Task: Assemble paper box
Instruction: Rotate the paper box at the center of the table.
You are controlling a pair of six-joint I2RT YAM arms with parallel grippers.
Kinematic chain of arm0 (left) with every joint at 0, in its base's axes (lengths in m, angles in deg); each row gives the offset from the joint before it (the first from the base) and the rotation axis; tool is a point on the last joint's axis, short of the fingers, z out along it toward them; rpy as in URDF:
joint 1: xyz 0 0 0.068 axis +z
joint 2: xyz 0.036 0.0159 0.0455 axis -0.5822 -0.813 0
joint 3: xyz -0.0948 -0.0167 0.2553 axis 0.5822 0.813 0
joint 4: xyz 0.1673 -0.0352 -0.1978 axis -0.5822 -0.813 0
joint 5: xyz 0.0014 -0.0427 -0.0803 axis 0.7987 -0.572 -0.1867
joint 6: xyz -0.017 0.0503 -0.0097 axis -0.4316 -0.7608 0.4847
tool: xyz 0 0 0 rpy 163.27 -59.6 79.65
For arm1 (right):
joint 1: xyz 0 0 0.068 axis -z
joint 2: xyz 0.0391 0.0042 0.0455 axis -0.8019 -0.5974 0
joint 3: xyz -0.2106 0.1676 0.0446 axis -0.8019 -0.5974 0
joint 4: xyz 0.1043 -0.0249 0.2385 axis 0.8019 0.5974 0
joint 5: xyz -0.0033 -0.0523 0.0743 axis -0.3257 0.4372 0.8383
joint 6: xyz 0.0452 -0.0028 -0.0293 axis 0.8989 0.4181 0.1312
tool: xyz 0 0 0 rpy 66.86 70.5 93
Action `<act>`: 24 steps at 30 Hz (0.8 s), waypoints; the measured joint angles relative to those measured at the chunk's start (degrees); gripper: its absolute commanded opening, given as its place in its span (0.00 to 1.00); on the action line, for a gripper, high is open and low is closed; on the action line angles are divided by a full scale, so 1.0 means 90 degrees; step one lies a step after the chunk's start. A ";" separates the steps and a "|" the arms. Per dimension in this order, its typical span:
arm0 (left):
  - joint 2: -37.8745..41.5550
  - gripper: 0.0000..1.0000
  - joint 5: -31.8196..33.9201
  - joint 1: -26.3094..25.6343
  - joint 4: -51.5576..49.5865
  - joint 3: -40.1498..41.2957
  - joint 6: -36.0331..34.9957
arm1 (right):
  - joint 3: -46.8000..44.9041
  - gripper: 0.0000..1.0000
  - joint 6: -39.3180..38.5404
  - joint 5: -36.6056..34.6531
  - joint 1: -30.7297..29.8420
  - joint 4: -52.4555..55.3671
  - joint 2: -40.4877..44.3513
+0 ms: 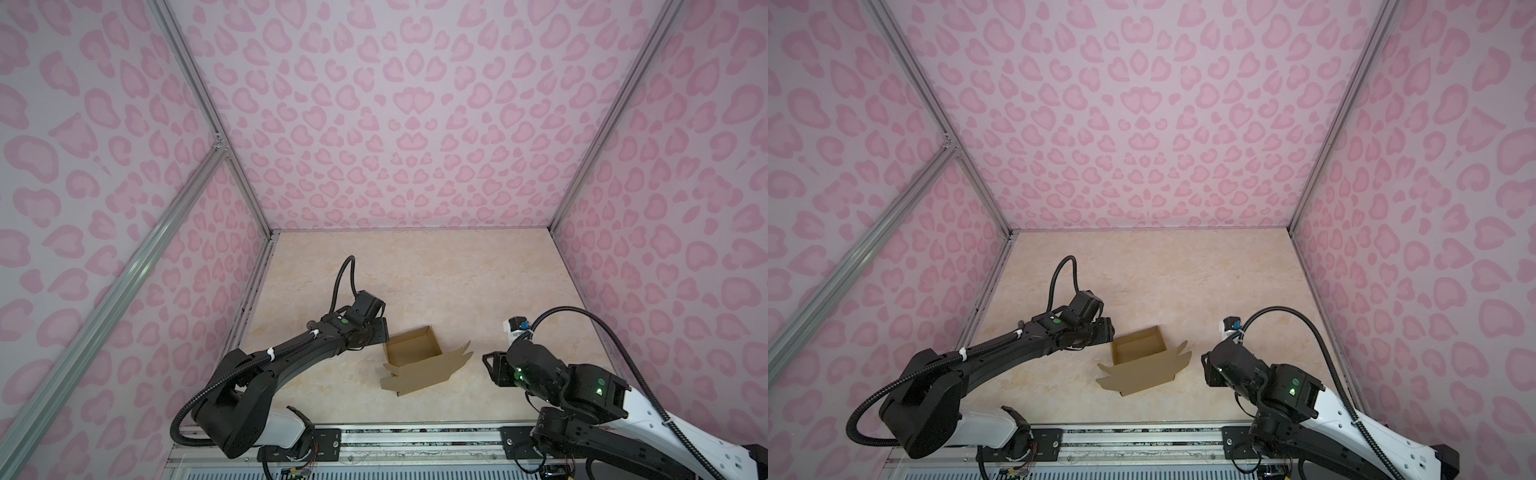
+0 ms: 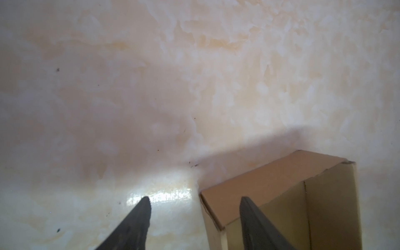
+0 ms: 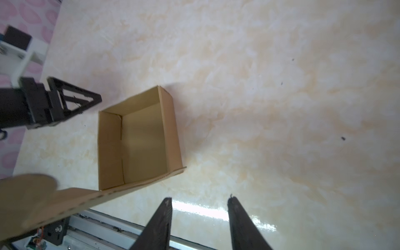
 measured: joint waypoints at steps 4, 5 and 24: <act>-0.0177 0.68 -0.0049 0.0024 0.0075 -0.0034 -0.0002 | -0.0942 0.41 0.1056 -0.0406 -0.0988 -0.0775 0.0124; -0.0194 0.68 -0.0073 0.0044 0.0085 -0.0044 -0.0002 | -0.1168 0.40 0.1302 -0.0447 -0.1183 -0.1035 -0.0051; -0.0381 0.69 -0.0328 0.0304 0.0350 0.0253 0.0053 | -0.1314 0.40 0.2429 -0.0444 -0.1622 -0.4864 -0.3485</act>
